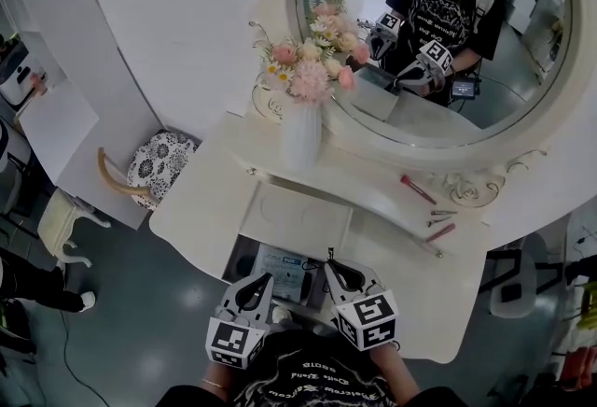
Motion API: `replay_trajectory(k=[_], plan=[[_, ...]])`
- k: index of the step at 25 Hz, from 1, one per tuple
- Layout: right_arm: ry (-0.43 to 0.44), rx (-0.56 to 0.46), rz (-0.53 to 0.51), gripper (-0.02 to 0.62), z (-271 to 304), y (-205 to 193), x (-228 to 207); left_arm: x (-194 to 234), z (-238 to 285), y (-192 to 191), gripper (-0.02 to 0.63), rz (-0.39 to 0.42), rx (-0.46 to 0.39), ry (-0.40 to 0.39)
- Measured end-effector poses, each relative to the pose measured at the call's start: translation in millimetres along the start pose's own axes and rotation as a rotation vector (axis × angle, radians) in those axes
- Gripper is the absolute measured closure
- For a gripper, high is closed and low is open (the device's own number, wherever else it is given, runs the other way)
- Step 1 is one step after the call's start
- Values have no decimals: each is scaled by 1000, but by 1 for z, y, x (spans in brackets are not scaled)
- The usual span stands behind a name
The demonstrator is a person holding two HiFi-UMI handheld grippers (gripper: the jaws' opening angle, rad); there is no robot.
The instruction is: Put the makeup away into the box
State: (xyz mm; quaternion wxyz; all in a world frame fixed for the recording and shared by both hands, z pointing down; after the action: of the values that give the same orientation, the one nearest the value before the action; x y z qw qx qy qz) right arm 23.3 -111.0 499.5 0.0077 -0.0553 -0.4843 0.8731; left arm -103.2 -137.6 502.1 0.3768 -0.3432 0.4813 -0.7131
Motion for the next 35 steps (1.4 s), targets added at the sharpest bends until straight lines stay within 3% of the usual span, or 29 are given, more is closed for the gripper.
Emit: replay_trajectory(k=[11, 35], plan=[[45, 28, -22, 572, 3, -9, 24, 1, 1, -3, 589, 4, 12, -18], [62, 108, -29, 572, 6, -31, 34, 2, 8, -3, 589, 22, 27, -59]])
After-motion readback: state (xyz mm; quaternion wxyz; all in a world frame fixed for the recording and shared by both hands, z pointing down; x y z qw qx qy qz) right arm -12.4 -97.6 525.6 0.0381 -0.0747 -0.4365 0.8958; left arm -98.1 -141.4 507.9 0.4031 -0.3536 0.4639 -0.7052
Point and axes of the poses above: the fingertips, and each gripper's own axes: z forward along the fingers, x to its left, y out of its top, the point moved 1 cm from there along -z, backward along the fingers, and after that the axes turned 5 degrees about -y, right-handed, at the moved point
